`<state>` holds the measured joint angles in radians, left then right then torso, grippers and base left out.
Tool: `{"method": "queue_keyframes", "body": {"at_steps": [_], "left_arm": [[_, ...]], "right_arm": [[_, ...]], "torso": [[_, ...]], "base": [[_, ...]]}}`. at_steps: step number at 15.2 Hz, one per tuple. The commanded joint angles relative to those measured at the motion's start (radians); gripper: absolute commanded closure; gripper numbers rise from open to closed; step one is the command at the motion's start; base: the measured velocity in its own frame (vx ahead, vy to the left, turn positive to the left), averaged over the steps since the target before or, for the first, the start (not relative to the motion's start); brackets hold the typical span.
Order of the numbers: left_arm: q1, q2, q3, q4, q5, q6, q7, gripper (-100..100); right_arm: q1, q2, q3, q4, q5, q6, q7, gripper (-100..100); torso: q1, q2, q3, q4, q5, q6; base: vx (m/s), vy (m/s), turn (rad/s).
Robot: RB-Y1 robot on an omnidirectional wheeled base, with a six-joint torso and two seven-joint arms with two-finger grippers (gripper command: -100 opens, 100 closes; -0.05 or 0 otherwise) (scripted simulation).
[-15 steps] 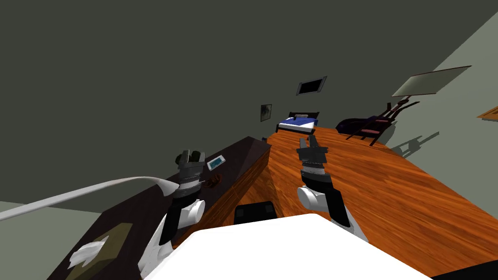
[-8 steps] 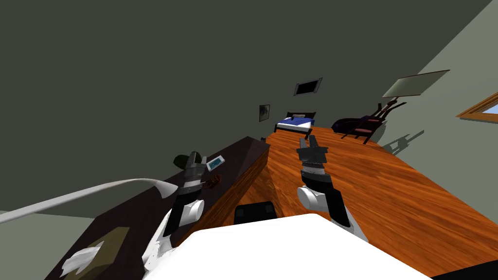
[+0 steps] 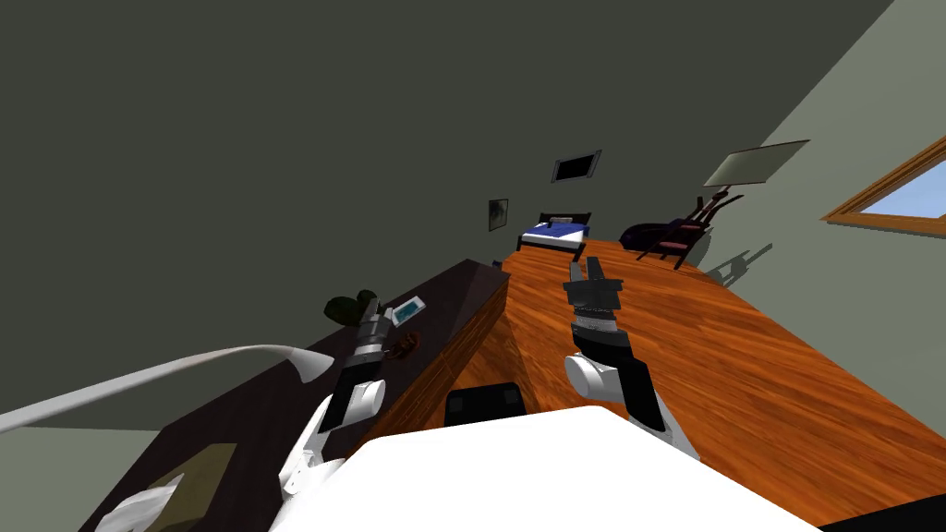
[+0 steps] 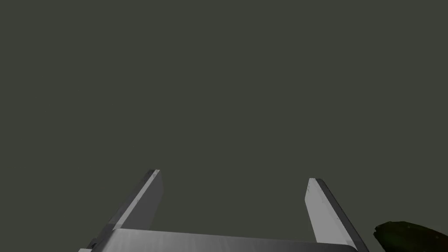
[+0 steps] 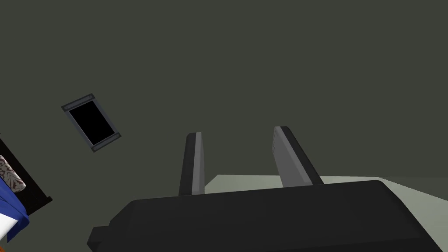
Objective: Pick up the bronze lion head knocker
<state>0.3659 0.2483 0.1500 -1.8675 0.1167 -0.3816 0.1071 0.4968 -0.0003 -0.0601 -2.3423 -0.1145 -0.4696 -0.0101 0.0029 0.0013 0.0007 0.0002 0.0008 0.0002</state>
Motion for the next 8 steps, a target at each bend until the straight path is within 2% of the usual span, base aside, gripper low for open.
{"method": "queue_keyframes", "body": {"at_steps": [1,2,4,5,6,8], "left_arm": [[-0.009,-0.007,0.008,0.05,-0.005,0.039,-0.015,-100],[-0.02,-0.008,0.018,0.077,-0.005,0.06,-0.021,-100],[-0.02,-0.008,0.018,0.096,-0.005,0.06,-0.021,-100],[-0.03,-0.009,0.027,0.135,-0.006,0.08,-0.027,-100],[-0.03,-0.009,0.027,0.14,-0.006,0.08,-0.027,-100],[-0.04,-0.01,0.036,0.183,-0.006,0.101,-0.032,-100]], "right_arm": [[0.0,0.0,0.0,0.0,0.0,0.0,0.0,0],[0.0,0.0,0.0,0.0,0.0,0.0,0.0,0],[0.0,0.0,0.0,0.0,0.0,0.0,0.0,0],[0.0,0.0,0.0,0.0,0.0,0.0,0.0,0],[0.0,0.0,0.0,0.0,0.0,0.0,0.0,0],[0.0,0.0,0.0,0.0,0.0,0.0,0.0,0]], "torso": [[0.0,0.0,0.0,0.0,0.0,0.0],[0.0,0.0,0.0,0.0,0.0,0.0],[0.0,0.0,0.0,0.0,0.0,0.0],[0.0,0.0,0.0,0.0,0.0,0.0],[0.0,0.0,0.0,0.0,0.0,0.0],[-0.001,0.0,0.0,0.0,0.0,0.0]], "base": [[-0.027,0.034,-0.101],[-0.027,0.04,-0.118],[-0.021,0.031,-0.039],[-0.015,0.021,-0.042],[-0.015,0.018,-0.052],[-0.019,0.022,-0.068]]}}
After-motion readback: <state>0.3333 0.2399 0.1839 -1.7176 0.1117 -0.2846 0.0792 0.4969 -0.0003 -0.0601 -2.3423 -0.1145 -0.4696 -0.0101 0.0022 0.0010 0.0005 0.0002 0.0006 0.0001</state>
